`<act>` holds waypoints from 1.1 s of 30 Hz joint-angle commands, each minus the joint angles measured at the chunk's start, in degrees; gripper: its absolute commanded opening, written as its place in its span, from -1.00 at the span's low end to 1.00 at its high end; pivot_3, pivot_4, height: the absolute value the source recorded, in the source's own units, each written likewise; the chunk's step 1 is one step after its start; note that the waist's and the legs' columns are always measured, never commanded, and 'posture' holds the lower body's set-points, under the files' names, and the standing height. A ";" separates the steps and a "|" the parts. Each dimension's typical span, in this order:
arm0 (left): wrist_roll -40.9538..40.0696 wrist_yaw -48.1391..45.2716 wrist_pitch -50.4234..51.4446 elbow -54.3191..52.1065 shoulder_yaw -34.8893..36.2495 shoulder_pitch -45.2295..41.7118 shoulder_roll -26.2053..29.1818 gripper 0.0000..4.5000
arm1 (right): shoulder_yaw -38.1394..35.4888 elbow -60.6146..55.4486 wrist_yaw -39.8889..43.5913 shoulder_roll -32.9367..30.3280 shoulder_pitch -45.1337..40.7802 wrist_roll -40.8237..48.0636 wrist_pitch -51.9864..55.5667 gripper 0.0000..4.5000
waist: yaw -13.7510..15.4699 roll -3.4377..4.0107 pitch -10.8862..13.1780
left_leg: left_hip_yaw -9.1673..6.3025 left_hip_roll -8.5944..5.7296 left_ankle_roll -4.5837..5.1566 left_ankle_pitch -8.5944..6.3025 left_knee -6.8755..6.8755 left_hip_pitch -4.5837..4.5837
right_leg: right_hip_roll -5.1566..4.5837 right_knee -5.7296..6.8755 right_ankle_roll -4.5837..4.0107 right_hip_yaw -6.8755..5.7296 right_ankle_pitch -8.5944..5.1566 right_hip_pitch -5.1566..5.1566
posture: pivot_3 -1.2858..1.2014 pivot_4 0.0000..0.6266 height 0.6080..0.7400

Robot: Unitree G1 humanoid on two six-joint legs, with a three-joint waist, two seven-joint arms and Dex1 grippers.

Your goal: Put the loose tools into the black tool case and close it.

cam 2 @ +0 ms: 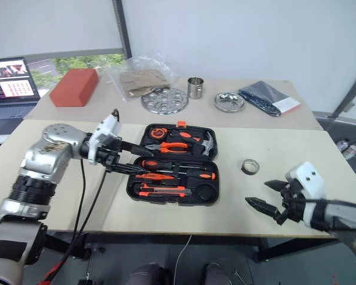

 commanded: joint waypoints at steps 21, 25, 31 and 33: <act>-3.56 4.69 4.97 -14.12 0.68 6.90 3.04 1.00 | 22.02 37.05 8.62 11.29 -33.79 -21.71 -13.69 -0.52 | -0.59 0.15 0.13 | 0.08 0.00 -0.21 0.11 -0.05 -0.01 | 0.11 0.05 -0.44 0.09 0.23 -0.06 | 0.03 -0.52 0.91; -3.48 4.64 4.23 -14.53 0.48 7.57 3.62 1.00 | 17.26 23.01 14.02 8.81 -28.93 -13.23 -6.26 -0.98 | -0.46 0.29 0.21 | 0.04 0.01 -0.22 0.11 -0.06 -0.02 | 0.08 0.07 -0.44 0.09 0.23 -0.08 | 0.03 -0.52 0.91; -2.83 4.03 2.13 -15.55 -0.51 9.79 4.70 1.00 | 18.13 -3.84 14.16 8.57 -24.16 0.00 6.71 -0.98 | -0.91 0.38 0.26 | 0.00 0.10 -0.31 0.09 -0.12 0.04 | 0.12 0.10 -0.51 0.12 0.25 -0.10 | 0.03 -0.52 0.91; -2.79 4.03 1.73 -15.72 -0.72 10.15 4.88 1.00 | 21.19 -5.63 11.68 9.62 -24.29 -2.22 6.87 -0.98 | -0.74 0.38 0.26 | -0.04 0.09 -0.33 0.10 -0.12 0.04 | 0.10 0.10 -0.53 0.11 0.27 -0.09 | 0.03 -0.52 0.91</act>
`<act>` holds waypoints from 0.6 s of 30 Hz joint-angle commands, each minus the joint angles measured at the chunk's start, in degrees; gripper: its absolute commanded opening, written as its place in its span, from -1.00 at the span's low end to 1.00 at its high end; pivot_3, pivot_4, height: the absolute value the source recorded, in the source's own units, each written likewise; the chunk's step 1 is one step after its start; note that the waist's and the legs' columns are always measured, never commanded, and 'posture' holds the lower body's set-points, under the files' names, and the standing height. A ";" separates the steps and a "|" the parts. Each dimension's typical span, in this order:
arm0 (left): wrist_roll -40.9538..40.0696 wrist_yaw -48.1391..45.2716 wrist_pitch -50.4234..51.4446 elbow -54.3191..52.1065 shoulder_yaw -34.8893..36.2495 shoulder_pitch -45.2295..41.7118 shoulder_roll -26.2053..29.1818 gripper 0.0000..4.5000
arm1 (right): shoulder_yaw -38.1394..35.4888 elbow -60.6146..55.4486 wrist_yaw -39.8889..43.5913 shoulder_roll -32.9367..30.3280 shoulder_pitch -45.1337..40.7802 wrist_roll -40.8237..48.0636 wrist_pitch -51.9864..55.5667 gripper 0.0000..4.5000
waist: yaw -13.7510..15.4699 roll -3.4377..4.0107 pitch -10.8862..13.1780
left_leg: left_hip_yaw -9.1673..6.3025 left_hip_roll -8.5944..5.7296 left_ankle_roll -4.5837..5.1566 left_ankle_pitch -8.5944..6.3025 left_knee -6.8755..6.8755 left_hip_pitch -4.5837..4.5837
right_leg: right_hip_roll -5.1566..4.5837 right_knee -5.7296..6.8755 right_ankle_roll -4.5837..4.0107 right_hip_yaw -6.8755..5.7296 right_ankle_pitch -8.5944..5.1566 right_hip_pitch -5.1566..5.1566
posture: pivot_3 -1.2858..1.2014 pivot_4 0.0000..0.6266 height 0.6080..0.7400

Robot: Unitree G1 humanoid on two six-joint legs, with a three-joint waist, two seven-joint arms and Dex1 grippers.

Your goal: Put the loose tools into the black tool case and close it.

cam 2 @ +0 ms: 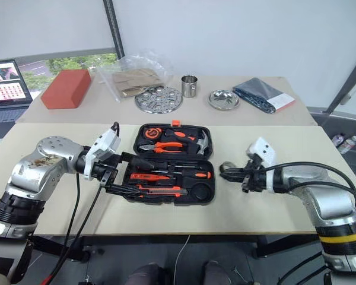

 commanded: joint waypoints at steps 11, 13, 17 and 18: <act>0.39 0.19 -2.52 -0.59 0.37 0.65 1.05 1.00 | 12.72 -0.35 -7.88 1.72 1.16 -12.99 -3.29 -0.09 | 0.68 -0.01 0.00 | 0.05 -0.10 0.02 0.00 0.01 -0.06 | -0.07 0.00 0.00 -0.07 0.00 -0.03 | 0.03 -0.52 0.91; 0.74 1.05 -2.34 0.20 1.03 1.27 1.52 1.00 | 9.81 -3.06 -6.32 0.51 1.54 -9.94 -1.86 0.06 | 0.64 -0.01 0.00 | 0.04 -0.07 0.01 0.01 0.01 -0.05 | 0.03 0.00 -0.01 -0.08 -0.01 -0.03 | 0.03 -0.52 0.91; 1.54 3.46 -2.26 4.38 4.04 2.66 3.18 1.00 | 0.78 -3.17 -5.87 -0.39 0.85 -2.78 3.07 0.06 | 0.69 -0.01 0.01 | 0.04 -0.06 0.01 0.01 0.00 -0.06 | 0.05 -0.02 -0.01 -0.08 -0.02 -0.04 | 0.03 -0.52 0.91; 1.84 4.13 -2.30 5.61 4.64 2.88 3.56 1.00 | -0.67 -2.22 -6.02 -0.63 0.64 -2.28 3.46 0.06 | 0.70 -0.01 0.01 | 0.03 -0.06 0.01 0.01 0.01 -0.06 | 0.05 -0.02 -0.01 -0.08 -0.02 -0.04 | 0.03 -0.52 0.91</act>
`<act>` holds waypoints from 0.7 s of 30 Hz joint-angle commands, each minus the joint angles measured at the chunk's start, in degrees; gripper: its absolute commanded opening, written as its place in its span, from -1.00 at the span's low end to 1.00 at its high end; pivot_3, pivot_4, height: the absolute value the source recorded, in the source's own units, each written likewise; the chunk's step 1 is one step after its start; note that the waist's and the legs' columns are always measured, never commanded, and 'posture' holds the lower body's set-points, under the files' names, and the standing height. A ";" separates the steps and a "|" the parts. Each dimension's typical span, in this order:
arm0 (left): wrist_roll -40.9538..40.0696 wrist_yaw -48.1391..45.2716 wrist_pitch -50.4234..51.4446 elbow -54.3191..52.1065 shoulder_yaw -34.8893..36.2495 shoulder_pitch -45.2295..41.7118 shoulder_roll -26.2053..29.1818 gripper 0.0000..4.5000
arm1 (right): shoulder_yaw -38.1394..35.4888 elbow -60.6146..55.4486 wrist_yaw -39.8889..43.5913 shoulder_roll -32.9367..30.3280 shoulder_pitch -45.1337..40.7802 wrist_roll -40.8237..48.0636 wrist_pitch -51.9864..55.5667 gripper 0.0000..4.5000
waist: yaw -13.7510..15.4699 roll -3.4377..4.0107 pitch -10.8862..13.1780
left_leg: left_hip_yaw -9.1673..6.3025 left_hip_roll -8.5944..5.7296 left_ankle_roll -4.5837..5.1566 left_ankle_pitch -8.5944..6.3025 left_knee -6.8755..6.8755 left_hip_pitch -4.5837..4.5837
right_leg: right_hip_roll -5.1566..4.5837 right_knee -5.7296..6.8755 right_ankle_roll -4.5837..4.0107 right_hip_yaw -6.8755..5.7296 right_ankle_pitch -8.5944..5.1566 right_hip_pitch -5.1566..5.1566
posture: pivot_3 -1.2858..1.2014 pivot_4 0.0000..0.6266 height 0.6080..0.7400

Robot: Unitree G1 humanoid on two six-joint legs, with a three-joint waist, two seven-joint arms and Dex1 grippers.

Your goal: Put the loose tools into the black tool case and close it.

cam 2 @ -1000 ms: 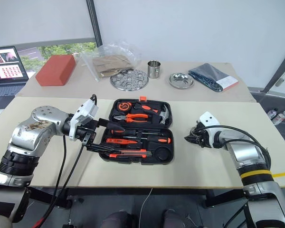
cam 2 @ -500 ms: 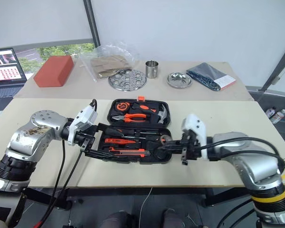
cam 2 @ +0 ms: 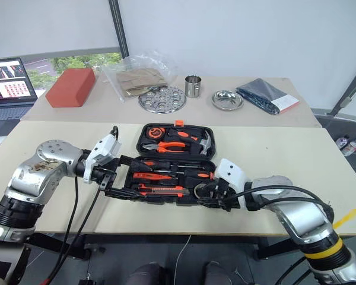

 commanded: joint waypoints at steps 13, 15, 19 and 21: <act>13.45 12.30 -11.78 22.04 1.55 -1.49 -1.12 -0.97 | 1.87 31.18 -0.15 2.73 -9.30 -15.00 -19.74 -1.00 | -0.07 -0.02 0.00 | 0.11 -0.02 0.01 -0.01 0.00 -0.01 | -0.03 0.03 -0.01 0.03 0.01 -0.05 | 0.03 -0.52 0.91; 14.41 13.77 -11.57 22.70 0.38 -2.44 -3.95 -0.97 | 4.21 34.15 0.14 5.53 -12.18 -17.03 -21.16 -1.00 | -0.11 -0.02 0.01 | 0.13 -0.02 0.01 0.00 0.00 -0.05 | -0.02 0.05 -0.01 0.01 0.01 -0.08 | 0.03 -0.52 0.91; 12.29 11.19 -8.93 18.83 0.03 -2.00 -5.92 -0.97 | 6.06 30.17 6.22 6.06 -12.45 -15.48 -19.77 -1.00 | -0.14 -0.01 0.01 | 0.15 -0.03 0.01 0.00 0.00 -0.05 | -0.01 0.08 0.00 -0.01 0.01 -0.08 | 0.03 -0.52 0.91; 10.56 7.99 -6.81 15.30 -0.03 -0.33 -4.65 -0.97 | 6.47 26.13 9.90 4.30 -10.49 -13.95 -18.33 -1.00 | -0.14 -0.01 0.01 | 0.12 -0.02 0.02 0.00 -0.01 -0.08 | -0.01 0.04 0.01 -0.10 0.01 -0.08 | 0.03 -0.52 0.91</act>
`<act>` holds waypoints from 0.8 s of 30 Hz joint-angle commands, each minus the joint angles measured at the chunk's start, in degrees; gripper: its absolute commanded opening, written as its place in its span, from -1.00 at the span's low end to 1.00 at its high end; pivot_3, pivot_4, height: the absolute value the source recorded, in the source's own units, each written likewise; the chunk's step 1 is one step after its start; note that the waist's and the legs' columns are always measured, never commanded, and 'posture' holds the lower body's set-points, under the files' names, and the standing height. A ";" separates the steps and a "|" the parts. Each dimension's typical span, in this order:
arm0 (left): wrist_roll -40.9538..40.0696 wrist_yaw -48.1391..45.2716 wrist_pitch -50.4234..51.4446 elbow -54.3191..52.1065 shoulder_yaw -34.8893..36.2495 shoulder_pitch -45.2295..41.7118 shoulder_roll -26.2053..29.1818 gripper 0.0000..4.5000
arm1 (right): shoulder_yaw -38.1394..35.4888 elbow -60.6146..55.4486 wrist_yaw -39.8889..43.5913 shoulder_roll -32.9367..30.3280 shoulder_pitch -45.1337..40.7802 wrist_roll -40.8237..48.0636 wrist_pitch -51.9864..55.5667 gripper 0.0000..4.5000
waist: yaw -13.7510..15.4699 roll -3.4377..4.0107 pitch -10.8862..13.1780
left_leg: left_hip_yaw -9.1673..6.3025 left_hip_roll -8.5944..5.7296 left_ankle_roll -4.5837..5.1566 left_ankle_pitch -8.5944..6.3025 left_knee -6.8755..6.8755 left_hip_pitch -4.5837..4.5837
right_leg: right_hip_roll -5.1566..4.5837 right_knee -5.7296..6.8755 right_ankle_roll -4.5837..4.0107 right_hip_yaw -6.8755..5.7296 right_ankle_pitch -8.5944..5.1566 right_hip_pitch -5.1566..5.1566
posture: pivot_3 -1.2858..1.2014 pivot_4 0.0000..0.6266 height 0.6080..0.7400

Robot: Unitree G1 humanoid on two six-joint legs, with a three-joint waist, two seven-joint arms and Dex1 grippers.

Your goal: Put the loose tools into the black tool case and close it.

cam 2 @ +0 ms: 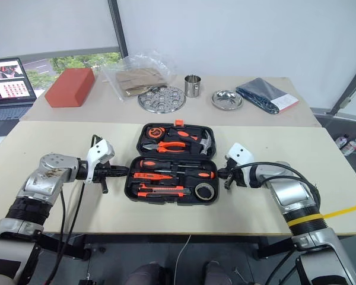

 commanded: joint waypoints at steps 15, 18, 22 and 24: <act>-3.26 -6.58 1.87 -18.67 2.17 16.17 8.21 -0.97 | -5.57 -24.19 3.73 -5.19 18.95 4.02 4.57 -1.00 | -0.55 0.00 -0.02 | -0.03 -0.02 -0.12 -0.03 -0.62 0.51 | -0.24 -0.19 0.03 0.00 -0.18 0.23 | 0.03 -0.52 0.91; -2.38 -6.04 1.23 -16.11 3.07 16.11 9.65 -0.97 | -7.62 -26.38 2.73 -5.89 21.24 4.85 6.02 -1.00 | -0.48 0.00 -0.02 | -0.03 -0.01 -0.31 -0.12 -0.62 0.54 | -0.31 -0.15 0.01 0.02 -0.18 0.23 | 0.03 -0.52 0.91; -0.91 -5.03 1.55 -8.56 3.65 13.17 12.05 -0.88 | -10.97 -24.31 1.86 -8.17 21.53 5.05 7.89 -0.74 | -0.55 0.00 -0.02 | -0.01 0.00 -0.36 -0.10 -0.63 0.62 | -0.33 -0.06 -0.06 0.04 -0.16 0.21 | 0.03 -0.52 0.91; -3.00 -3.86 8.52 -2.74 4.92 7.25 11.58 -0.63 | -15.43 -22.07 1.13 -7.20 18.08 9.97 13.73 -0.47 | -0.47 -0.01 -0.01 | 0.00 0.00 -0.41 -0.09 -0.65 0.64 | -0.34 -0.05 -0.11 0.04 -0.13 0.20 | 0.03 -0.52 0.91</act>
